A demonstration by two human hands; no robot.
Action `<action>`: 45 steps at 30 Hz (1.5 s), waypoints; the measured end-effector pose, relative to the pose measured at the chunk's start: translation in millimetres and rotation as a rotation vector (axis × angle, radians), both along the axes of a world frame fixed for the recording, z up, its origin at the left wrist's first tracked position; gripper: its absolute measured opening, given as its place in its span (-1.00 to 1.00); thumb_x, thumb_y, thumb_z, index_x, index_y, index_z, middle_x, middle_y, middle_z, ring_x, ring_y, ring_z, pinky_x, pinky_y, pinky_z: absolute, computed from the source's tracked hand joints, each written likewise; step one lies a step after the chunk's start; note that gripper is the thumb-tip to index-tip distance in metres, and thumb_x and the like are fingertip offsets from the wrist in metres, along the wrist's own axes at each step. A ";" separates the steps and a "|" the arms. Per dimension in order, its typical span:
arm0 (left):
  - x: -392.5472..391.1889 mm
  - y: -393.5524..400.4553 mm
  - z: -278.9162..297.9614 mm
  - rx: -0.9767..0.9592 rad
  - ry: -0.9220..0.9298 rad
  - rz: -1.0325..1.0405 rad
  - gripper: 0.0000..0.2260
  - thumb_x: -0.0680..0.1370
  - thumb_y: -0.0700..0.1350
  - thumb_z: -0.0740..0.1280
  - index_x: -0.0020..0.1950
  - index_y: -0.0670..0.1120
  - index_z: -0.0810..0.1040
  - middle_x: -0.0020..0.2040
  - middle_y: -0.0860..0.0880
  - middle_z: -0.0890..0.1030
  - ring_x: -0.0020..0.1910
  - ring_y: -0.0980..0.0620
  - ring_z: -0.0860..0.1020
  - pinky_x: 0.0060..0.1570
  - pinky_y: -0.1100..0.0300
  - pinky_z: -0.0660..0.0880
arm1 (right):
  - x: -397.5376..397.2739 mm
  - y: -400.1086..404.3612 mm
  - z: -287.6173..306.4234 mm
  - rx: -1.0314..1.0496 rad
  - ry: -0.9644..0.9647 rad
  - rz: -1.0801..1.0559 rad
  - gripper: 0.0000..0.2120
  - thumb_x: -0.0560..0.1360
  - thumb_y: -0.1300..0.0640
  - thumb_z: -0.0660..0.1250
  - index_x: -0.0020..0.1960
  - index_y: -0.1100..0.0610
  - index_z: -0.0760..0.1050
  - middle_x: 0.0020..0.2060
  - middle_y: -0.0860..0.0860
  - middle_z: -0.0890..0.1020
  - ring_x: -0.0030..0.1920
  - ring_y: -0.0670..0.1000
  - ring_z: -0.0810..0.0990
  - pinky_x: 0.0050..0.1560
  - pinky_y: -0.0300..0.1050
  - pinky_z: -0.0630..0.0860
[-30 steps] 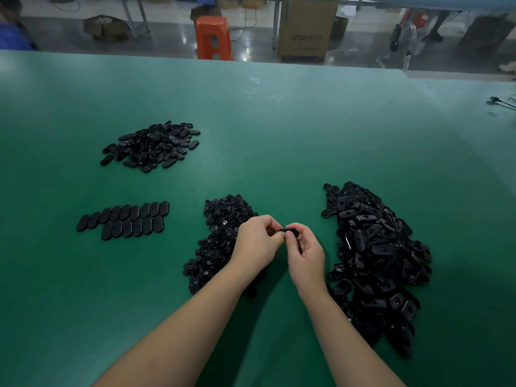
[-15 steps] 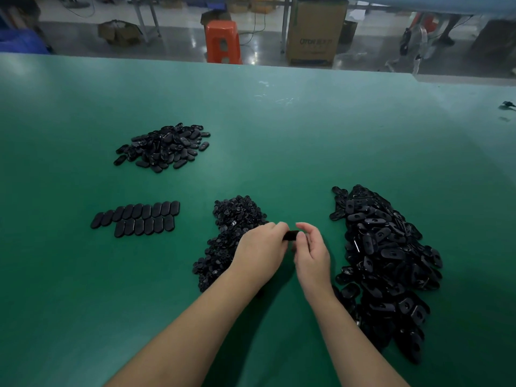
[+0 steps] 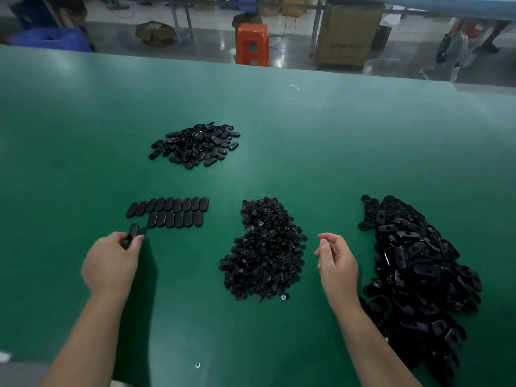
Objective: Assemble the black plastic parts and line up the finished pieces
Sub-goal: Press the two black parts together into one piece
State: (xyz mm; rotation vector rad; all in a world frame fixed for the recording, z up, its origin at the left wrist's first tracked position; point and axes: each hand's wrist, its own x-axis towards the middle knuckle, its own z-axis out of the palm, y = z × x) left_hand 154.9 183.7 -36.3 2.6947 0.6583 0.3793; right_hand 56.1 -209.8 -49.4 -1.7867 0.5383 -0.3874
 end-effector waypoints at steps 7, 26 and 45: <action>17.3 0.8 -1.7 0.002 0.051 -0.054 -0.62 0.54 0.19 0.41 0.14 -0.10 0.66 -0.06 -0.14 0.61 -0.19 -0.20 0.56 -0.31 0.11 0.44 | 0.8 1.2 1.2 -0.013 0.026 -0.002 -0.85 0.66 0.06 0.24 0.01 -0.16 0.54 -0.26 -0.14 0.64 -0.41 -0.10 0.46 -0.44 -0.22 0.42; 12.6 -11.1 -2.6 -0.007 0.025 -0.123 -0.70 0.62 0.11 0.30 0.25 0.01 0.64 0.14 -0.10 0.54 -0.30 -0.02 0.49 -0.32 0.16 0.37 | -0.2 3.5 5.5 -0.027 0.011 0.003 -0.84 0.65 0.10 0.25 -0.01 -0.10 0.56 -0.26 -0.13 0.63 -0.42 -0.15 0.46 -0.46 -0.28 0.40; -21.6 -247.0 67.2 -0.120 -0.023 -1.011 -0.81 0.61 0.01 0.27 0.08 0.06 0.66 -0.03 0.08 0.63 -0.05 0.05 0.59 -0.08 0.13 0.54 | -0.7 3.8 8.3 -0.240 0.059 0.049 -0.88 0.60 0.19 0.34 -0.05 -0.01 0.56 -0.31 -0.11 0.62 -0.37 -0.13 0.50 -0.39 -0.29 0.34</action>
